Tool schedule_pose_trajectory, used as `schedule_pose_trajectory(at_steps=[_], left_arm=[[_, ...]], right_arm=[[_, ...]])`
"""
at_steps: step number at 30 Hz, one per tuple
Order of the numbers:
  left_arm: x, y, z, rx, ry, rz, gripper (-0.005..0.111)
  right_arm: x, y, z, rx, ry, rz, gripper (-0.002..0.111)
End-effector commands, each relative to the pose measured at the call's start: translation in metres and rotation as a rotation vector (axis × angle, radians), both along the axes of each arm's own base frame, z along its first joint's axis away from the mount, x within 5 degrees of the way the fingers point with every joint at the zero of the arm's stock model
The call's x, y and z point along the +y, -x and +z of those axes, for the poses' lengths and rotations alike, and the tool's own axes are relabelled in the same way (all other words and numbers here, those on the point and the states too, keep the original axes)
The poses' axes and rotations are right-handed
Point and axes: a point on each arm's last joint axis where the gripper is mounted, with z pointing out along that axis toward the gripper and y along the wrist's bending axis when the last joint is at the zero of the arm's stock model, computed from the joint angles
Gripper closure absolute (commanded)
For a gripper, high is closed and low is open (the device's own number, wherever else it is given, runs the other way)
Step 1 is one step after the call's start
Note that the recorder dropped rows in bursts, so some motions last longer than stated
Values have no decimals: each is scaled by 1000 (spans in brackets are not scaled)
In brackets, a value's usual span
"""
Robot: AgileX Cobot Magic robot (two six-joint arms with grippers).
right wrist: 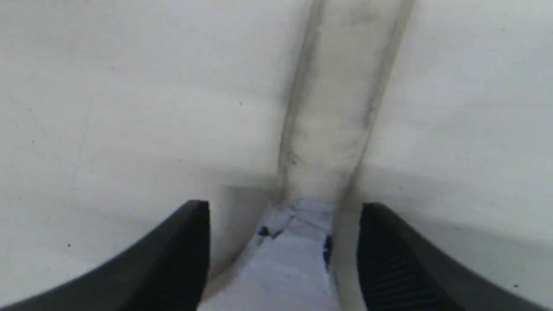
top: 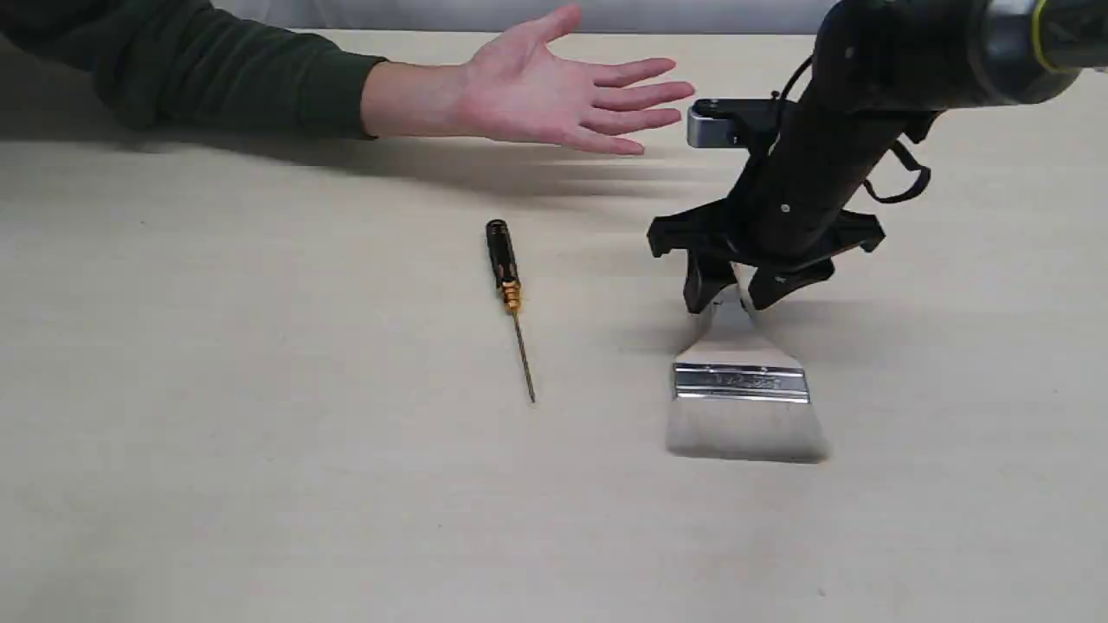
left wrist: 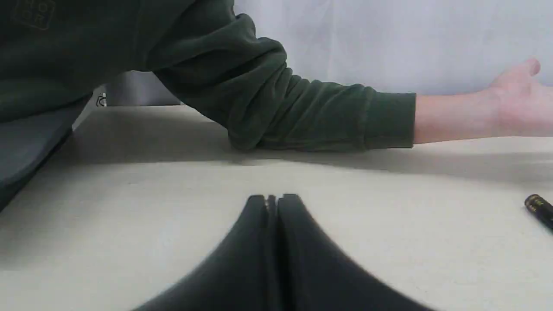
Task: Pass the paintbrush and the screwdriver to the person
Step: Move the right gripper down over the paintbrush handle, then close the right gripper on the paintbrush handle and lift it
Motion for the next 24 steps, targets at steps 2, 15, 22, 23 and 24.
schedule_pose_trajectory(at_steps=[2,15,22,23,24], left_arm=[[0,0,0,-11,4,-5,107],[0,0,0,-11,3,-5,107],[0,0,0,-11,3,-5,107],[0,0,0,-11,3,-5,107],[0,0,0,-11,3,-5,107]], right_arm=[[1,-1,-7,21,6,-2,58],[-4,0,-30,72,74,24,86],[-8,-1,-27,49,112,58,104],[-8,-3,-23,25,107,56,104],[-8,-4,-18,8,103,55,104]])
